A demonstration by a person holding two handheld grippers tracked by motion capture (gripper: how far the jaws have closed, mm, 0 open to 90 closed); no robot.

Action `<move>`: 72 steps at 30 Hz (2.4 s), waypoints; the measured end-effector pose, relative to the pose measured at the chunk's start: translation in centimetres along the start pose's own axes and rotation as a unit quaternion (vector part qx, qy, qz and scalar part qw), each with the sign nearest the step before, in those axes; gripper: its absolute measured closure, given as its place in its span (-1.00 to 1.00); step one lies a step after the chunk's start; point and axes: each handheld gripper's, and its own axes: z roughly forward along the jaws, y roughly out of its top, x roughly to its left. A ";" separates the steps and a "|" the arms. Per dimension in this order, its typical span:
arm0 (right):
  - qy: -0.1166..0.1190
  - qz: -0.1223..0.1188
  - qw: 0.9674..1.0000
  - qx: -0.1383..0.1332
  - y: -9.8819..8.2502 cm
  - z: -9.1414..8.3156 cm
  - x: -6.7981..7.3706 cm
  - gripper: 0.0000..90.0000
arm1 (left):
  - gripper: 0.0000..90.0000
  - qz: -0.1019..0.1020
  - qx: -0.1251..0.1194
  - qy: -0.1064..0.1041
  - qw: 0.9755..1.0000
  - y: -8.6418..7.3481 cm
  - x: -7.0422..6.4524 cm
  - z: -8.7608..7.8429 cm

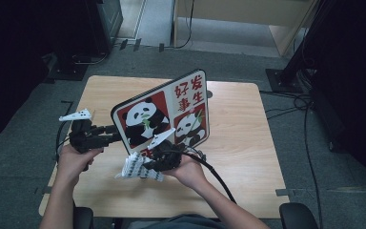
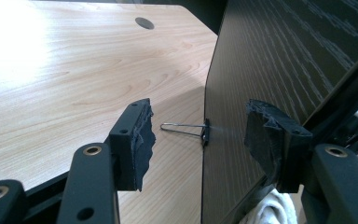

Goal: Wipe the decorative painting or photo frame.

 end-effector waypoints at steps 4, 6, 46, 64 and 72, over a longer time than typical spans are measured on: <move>0.001 0.003 1.000 0.003 -0.6 0.4 -0.1 0.80 | -0.08 0.001 0.000 0.000 1.000 0.0 0.0 -0.1; 0.003 0.007 1.000 0.005 -0.9 0.7 -0.1 0.80 | -0.10 0.000 0.001 0.000 1.000 0.0 0.1 -0.1; 0.020 -0.013 1.000 -0.007 5.1 -4.5 4.0 0.79 | -0.19 -0.018 -0.007 0.038 0.999 -0.2 1.0 -3.3; -0.003 -0.039 0.999 -0.022 12.2 -7.1 5.1 0.79 | -0.20 -0.035 -0.011 0.068 0.997 -1.6 1.5 -5.5; -0.016 -0.043 0.998 -0.036 15.4 -8.6 5.1 0.79 | -0.20 -0.036 -0.012 0.071 0.997 -1.7 1.6 -5.7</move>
